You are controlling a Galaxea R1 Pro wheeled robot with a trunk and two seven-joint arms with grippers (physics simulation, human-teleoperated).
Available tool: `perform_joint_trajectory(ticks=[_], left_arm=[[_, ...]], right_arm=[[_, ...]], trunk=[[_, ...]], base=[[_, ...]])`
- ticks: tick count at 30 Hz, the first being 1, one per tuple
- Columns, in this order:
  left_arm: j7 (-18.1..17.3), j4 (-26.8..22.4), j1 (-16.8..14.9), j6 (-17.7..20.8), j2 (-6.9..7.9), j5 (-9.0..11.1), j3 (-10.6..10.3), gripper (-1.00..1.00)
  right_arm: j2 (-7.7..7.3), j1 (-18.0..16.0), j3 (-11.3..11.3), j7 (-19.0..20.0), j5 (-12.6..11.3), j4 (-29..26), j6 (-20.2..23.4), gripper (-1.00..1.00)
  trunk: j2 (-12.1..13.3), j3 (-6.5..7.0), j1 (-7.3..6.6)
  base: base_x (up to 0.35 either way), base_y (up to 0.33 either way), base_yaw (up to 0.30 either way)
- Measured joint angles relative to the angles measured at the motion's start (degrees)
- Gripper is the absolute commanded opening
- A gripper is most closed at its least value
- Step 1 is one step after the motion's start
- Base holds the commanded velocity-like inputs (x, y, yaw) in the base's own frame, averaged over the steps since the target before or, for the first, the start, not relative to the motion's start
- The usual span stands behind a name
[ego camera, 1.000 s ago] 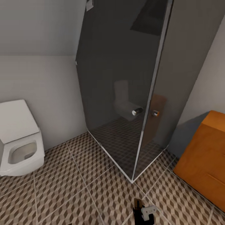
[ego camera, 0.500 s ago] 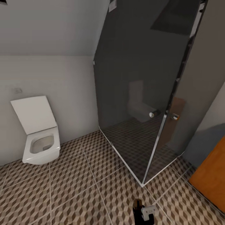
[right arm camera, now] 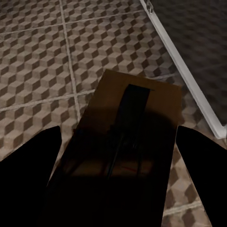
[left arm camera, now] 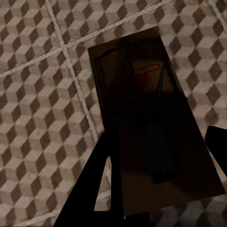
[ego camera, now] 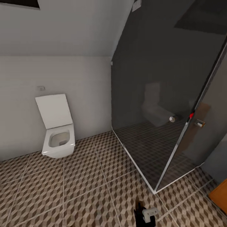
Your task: Take the four mousetraps from the cabinet in the bathroom and place them on the bathroom floor. Make sure all four end up on the same floor surface, and ensure that at least two of them are either under or directly next to the same bathroom sink.
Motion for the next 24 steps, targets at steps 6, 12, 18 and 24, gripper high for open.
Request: perform_joint_trajectory(ticks=[6, 12, 18, 24], left_arm=[[0.0, 0.0, 0.0, 0.0, 0.00, 0.0, 0.0, -1.00], [0.0, 0.0, 0.0, 0.0, -0.01, 0.0, 0.0, -1.00], [0.0, 0.0, 0.0, 0.0, 0.00, 0.0, 0.0, -1.00], [0.0, 0.0, 0.0, 0.0, -0.07, 0.0, 0.0, -1.00]], right_arm=[[0.00, 0.0, 0.0, 0.0, 0.0, 0.0, 0.0, -1.00], [0.00, 0.0, 0.0, 0.0, 0.0, 0.0, 0.0, -1.00], [0.00, 0.0, 0.0, 0.0, 0.0, 0.0, 0.0, -1.00], [0.00, 0.0, 0.0, 0.0, 0.0, 0.0, 0.0, -1.00]], trunk=[[0.0, 0.00, 0.00], [0.0, 0.00, 0.00], [0.0, 0.00, 0.00], [0.0, 0.00, 0.00]], base=[[0.000, 0.000, 0.286], [0.000, 0.000, 0.286], [0.000, 0.000, 0.286], [0.000, 0.000, 0.286]])
